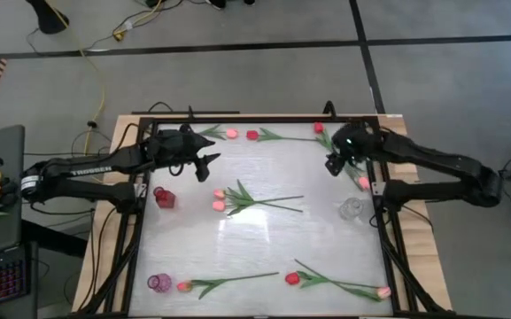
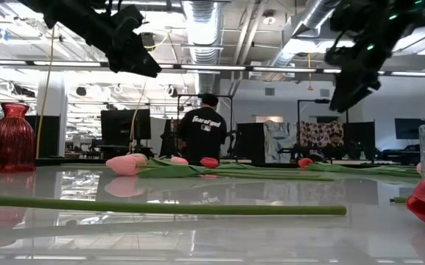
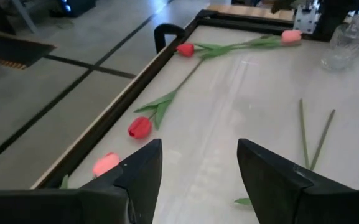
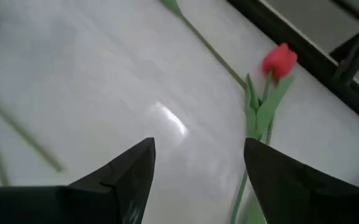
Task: Sort flowers into vase by color
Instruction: Put the top right red flower into the transparent flower vase
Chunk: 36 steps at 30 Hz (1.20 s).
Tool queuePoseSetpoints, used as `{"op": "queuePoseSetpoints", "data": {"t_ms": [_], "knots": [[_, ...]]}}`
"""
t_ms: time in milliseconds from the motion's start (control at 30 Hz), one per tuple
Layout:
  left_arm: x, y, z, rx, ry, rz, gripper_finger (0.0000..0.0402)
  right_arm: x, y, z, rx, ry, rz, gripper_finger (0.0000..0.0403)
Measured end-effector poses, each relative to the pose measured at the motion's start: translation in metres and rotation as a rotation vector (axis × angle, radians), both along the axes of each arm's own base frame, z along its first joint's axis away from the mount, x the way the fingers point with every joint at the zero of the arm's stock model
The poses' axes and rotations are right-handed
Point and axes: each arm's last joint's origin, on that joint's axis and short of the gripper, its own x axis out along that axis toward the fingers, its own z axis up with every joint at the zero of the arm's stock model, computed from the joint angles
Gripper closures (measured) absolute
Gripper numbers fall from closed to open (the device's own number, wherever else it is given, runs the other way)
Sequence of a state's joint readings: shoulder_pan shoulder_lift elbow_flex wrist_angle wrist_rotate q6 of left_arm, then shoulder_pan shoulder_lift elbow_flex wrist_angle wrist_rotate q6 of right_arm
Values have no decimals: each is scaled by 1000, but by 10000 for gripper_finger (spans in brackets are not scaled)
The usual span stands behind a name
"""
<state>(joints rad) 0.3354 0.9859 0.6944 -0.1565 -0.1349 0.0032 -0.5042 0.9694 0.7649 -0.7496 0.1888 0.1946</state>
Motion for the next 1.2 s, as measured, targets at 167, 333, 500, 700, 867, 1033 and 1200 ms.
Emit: {"op": "queuePoseSetpoints", "data": {"t_ms": [167, 333, 500, 700, 867, 1033, 1200], "knots": [[-3, -1, 2, -22, 13, 11, 204, 20, -29, -9, 110, 52, -67, 128], [-3, -2, 0, -61, 21, 6, 205, 29, -49, -34, 226, 153, -158, 128], [-2, -2, -4, -65, 30, 4, 205, 34, -66, -67, 310, 272, -189, 128], [0, -1, -2, -57, 0, 3, 205, 24, -84, -86, 366, 360, -209, 129], [0, -1, -2, -72, -5, 9, 205, 16, -94, -87, 392, 342, -204, 129], [0, -1, -2, -83, -5, 16, 205, 11, -100, -90, 409, 336, -214, 129], [-1, -1, -3, -87, 3, 18, 205, 12, -101, -103, 429, 329, -206, 129]]}}
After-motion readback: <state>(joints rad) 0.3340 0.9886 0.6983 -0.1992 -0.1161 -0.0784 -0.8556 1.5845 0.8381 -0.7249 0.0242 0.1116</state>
